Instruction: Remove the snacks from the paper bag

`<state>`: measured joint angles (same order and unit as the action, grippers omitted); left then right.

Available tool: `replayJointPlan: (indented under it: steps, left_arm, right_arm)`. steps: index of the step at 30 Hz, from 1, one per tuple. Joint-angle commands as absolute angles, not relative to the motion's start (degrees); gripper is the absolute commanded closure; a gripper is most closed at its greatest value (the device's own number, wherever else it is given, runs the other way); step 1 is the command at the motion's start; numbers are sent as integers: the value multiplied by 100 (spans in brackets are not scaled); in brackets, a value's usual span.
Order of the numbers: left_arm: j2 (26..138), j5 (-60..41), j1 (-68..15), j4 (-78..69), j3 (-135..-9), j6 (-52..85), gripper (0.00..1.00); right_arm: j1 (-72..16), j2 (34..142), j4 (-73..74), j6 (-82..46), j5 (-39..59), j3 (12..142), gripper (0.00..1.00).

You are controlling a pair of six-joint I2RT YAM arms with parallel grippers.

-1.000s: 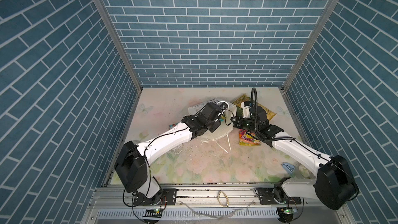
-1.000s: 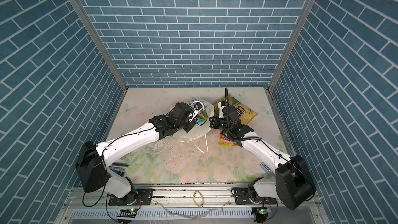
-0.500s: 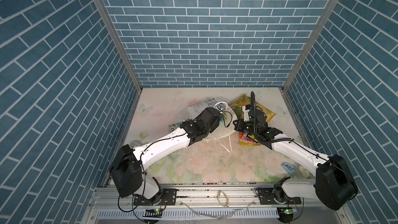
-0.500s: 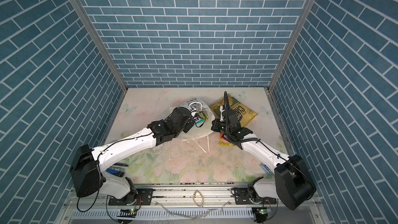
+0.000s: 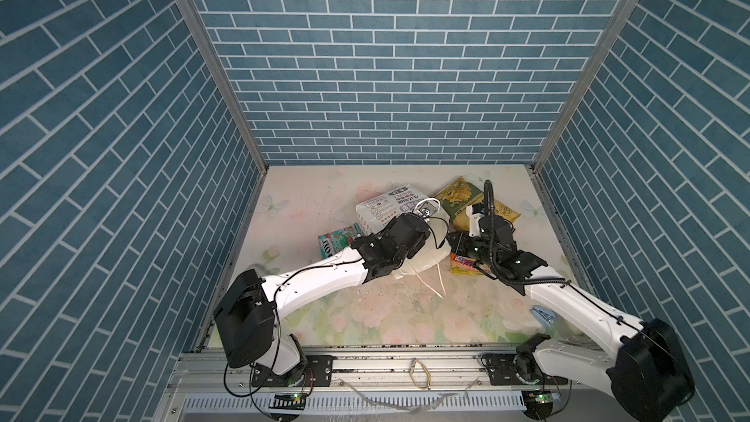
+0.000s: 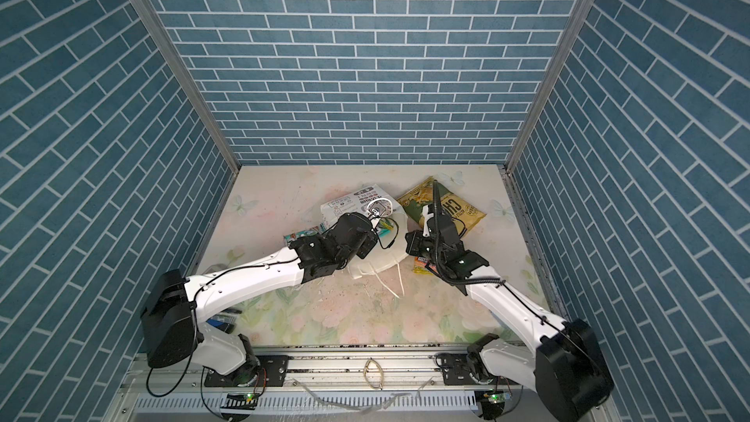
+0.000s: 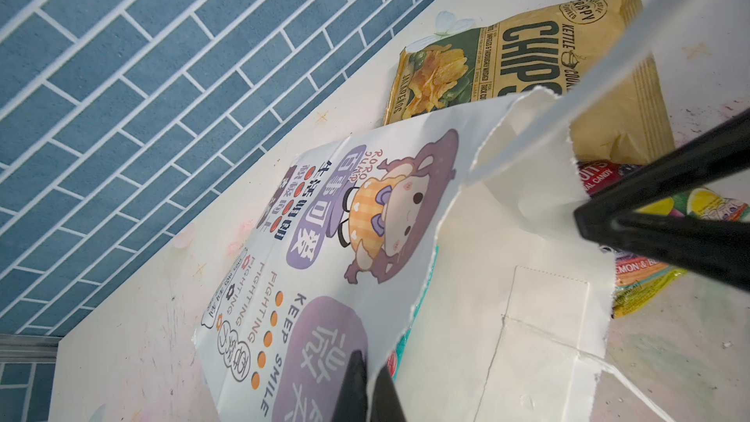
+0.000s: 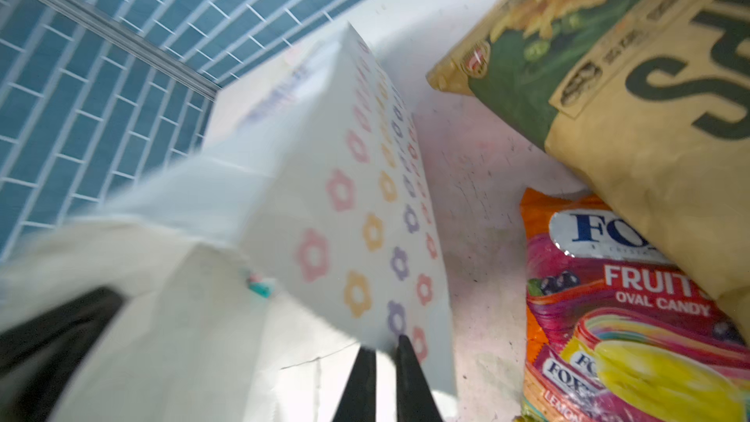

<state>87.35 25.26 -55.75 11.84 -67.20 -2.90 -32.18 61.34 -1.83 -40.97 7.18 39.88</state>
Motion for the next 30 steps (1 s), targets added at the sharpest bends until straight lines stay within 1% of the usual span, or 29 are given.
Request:
replayJointPlan:
  steps: [1,3,5,8,11,15,18,24,27,30]
  left_arm:
    - [8883,2323,-5607,1090,-6904,-73,100]
    - [8936,2286,-5601,1114,-6955,-40,100]
    - [8965,2263,-5605,1099,-6983,-15,100]
    - [8965,2274,-5592,1072,-7002,3,100]
    - [8923,2322,-5589,1029,-6992,16,100]
    - [8921,2286,-5568,1020,-7033,-51,100]
    - [8938,2241,-5572,978,-7024,-99,100]
    - [8887,2206,-5572,910,-7042,-176,100]
    - [8828,2205,-5571,840,-7022,-221,100]
    - [8753,2236,-5571,761,-6948,-236,100]
  right_arm:
    - [-3206,5436,-172,-4502,985,3885,86]
    - [-3216,5197,216,-4968,1258,3621,87]
    - [-3225,5189,1293,-5855,1730,3107,88]
    - [-3310,5697,3067,-7008,2054,2488,91]
    - [-3365,6140,3477,-7357,2043,2392,93]
    - [-3518,6469,4201,-7733,1775,2303,93]
    - [-3647,6934,4962,-8081,1576,2423,93]
    - [-4246,8001,5885,-9292,821,2566,90]
    - [-4543,8381,6434,-9765,233,2491,86]
    - [-4678,8499,6637,-9988,-215,2465,80]
